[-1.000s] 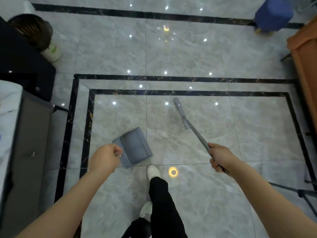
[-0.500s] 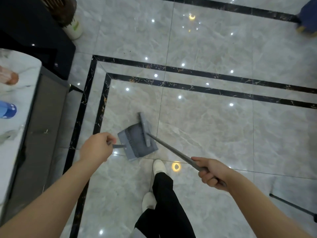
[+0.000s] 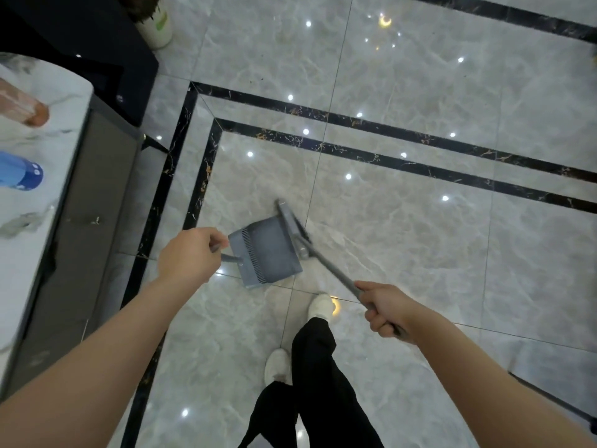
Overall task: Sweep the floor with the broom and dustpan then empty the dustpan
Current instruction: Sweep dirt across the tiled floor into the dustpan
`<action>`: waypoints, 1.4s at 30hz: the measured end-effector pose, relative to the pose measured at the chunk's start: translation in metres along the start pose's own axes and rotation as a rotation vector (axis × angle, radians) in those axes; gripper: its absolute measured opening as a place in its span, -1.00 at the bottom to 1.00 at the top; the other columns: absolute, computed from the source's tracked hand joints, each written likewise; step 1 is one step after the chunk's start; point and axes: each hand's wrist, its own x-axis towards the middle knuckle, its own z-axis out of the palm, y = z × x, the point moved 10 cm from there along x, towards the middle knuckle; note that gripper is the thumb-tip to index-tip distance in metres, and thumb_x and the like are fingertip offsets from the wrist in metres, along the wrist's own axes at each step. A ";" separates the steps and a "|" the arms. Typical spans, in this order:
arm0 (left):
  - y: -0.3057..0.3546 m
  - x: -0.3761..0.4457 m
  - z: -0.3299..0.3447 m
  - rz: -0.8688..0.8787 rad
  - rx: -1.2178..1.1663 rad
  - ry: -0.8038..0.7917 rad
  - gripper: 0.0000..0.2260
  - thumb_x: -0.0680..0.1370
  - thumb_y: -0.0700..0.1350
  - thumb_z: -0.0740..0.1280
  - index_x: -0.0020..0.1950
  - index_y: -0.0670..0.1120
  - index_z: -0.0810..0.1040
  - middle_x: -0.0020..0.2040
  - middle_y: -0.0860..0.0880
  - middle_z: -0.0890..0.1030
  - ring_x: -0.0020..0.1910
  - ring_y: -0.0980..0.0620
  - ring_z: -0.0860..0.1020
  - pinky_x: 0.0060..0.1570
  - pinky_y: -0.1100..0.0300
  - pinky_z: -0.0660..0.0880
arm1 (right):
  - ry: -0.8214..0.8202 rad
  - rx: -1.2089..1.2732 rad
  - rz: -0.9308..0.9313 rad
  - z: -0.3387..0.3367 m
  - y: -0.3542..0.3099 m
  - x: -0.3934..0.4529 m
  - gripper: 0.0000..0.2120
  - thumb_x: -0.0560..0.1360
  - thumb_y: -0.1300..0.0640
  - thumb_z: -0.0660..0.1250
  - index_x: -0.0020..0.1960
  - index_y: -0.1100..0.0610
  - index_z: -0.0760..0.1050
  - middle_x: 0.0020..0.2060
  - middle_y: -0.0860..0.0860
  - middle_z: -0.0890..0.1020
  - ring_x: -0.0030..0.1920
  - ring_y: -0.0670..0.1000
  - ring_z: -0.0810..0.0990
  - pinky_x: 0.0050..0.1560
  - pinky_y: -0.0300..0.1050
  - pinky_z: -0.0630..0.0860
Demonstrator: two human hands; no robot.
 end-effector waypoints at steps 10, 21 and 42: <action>0.013 -0.002 -0.016 -0.123 -0.127 0.043 -0.76 0.53 -0.26 0.27 0.07 0.02 0.62 -0.06 0.03 0.64 -0.27 -0.02 0.62 -0.24 0.01 0.63 | -0.100 0.135 -0.003 -0.044 -0.074 -0.030 -0.72 0.64 0.17 0.04 0.28 -0.02 0.37 -0.51 -0.02 0.27 -0.64 -0.15 0.16 -0.71 -0.38 0.06; 0.051 0.065 -0.131 -0.189 -0.312 0.234 -0.81 0.54 -0.20 0.30 0.06 0.03 0.61 -0.12 0.08 0.61 -0.45 0.03 0.59 -0.45 0.23 0.46 | -0.024 0.122 -0.203 -0.070 -0.276 -0.056 -0.71 0.64 0.17 0.02 0.31 -0.01 0.33 -0.51 -0.02 0.22 -0.68 -0.17 0.16 -0.72 -0.42 0.05; 0.047 0.296 -0.279 -0.351 -0.464 0.253 -0.81 0.56 -0.22 0.28 0.10 -0.03 0.61 0.10 -0.04 0.64 -0.17 0.00 0.57 -0.33 0.20 0.45 | 0.204 -0.070 -0.244 -0.040 -0.598 0.007 -0.76 0.58 0.29 0.01 0.11 0.15 0.40 -0.50 0.02 0.27 -0.64 -0.11 0.18 -0.67 -0.39 0.08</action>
